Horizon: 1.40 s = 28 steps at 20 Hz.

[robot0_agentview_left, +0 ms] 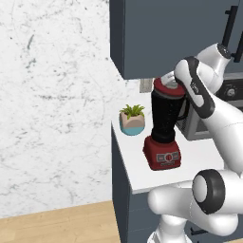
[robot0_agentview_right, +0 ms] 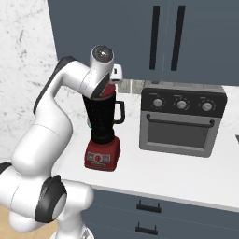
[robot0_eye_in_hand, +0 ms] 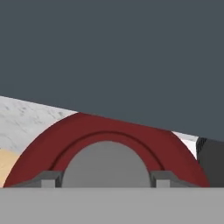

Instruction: Close the lid blender by securely placing the lid on top.

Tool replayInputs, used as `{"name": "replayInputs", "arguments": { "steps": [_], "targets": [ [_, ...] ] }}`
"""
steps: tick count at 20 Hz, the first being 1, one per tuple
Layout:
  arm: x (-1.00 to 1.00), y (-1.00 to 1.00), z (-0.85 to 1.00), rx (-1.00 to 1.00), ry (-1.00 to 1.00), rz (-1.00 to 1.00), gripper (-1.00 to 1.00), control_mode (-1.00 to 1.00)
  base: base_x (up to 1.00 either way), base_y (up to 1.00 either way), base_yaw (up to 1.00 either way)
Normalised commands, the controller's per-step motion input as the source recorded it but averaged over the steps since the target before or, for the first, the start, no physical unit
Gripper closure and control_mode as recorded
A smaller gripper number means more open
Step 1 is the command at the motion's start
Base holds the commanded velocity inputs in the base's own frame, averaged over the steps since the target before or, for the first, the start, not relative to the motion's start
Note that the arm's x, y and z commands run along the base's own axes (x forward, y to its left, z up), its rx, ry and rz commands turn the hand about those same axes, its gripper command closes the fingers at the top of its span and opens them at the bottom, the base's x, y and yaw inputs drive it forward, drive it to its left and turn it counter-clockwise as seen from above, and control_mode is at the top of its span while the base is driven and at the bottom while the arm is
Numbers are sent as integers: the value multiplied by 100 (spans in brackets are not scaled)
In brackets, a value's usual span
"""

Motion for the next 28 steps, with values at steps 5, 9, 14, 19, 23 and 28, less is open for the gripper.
{"name": "replayInputs", "arguments": {
  "steps": [5, 9, 14, 19, 23, 28],
  "targets": [
    [-29, -3, 0, -4, 11, 0, 100, -100, 0, 0, 0],
    [-4, 5, -15, -8, 14, 1, 100, -100, 0, 0, 0],
    [-11, 1, -49, -2, 2, 5, 100, -100, 0, 0, 0],
    [-27, 0, -68, 0, -1, 6, 100, -100, 0, 0, 0],
    [-21, 0, -80, -1, -9, 5, 100, -100, 0, 0, 0],
    [0, 0, -57, -11, -5, 4, 100, -100, 0, 0, 0]
  ]
}}
